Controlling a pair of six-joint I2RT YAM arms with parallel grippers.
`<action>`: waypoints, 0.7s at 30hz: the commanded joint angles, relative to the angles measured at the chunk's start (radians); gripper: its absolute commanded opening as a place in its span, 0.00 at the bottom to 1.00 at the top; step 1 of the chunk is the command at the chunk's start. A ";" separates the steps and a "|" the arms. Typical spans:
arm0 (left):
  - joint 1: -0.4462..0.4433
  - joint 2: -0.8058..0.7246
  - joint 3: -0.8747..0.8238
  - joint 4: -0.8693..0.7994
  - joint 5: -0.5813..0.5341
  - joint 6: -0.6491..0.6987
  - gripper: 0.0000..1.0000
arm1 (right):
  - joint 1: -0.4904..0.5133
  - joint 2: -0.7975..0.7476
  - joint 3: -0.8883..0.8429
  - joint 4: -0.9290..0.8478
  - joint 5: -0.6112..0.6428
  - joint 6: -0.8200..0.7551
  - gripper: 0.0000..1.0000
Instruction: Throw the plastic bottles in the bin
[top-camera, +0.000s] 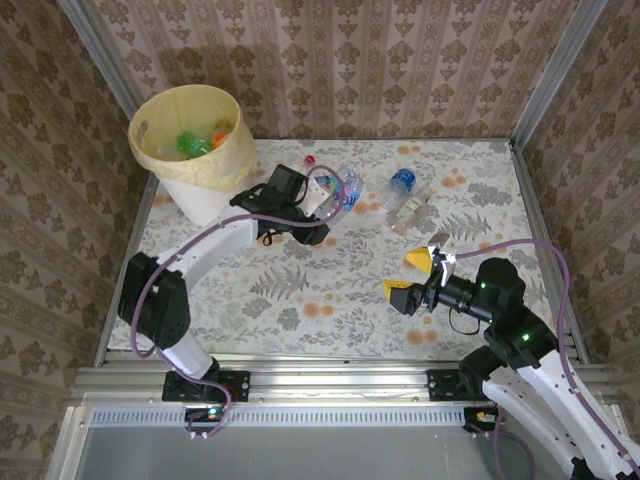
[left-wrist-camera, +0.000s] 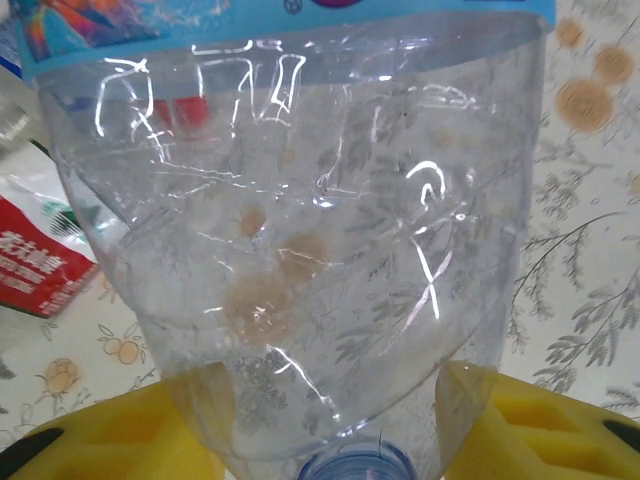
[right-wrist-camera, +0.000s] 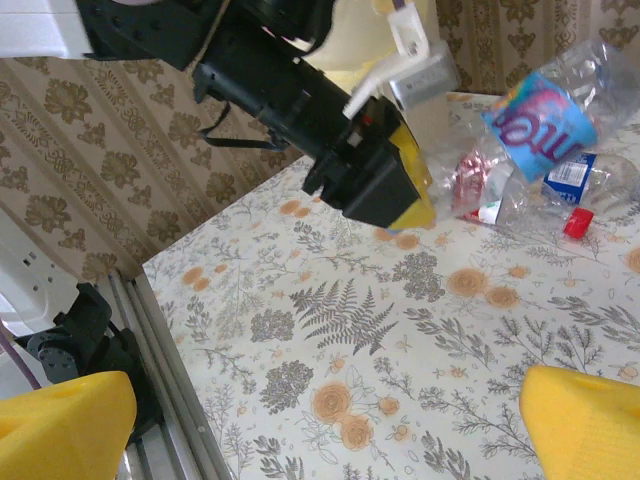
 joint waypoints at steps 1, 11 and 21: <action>0.010 -0.075 -0.030 0.052 0.015 -0.038 0.52 | 0.006 -0.011 0.009 0.010 -0.018 -0.006 1.00; 0.066 -0.248 -0.071 0.086 0.023 -0.089 0.51 | 0.006 -0.019 0.011 0.014 -0.021 -0.006 1.00; 0.205 -0.393 -0.084 0.125 0.070 -0.146 0.49 | 0.006 -0.021 0.009 0.024 -0.027 -0.006 1.00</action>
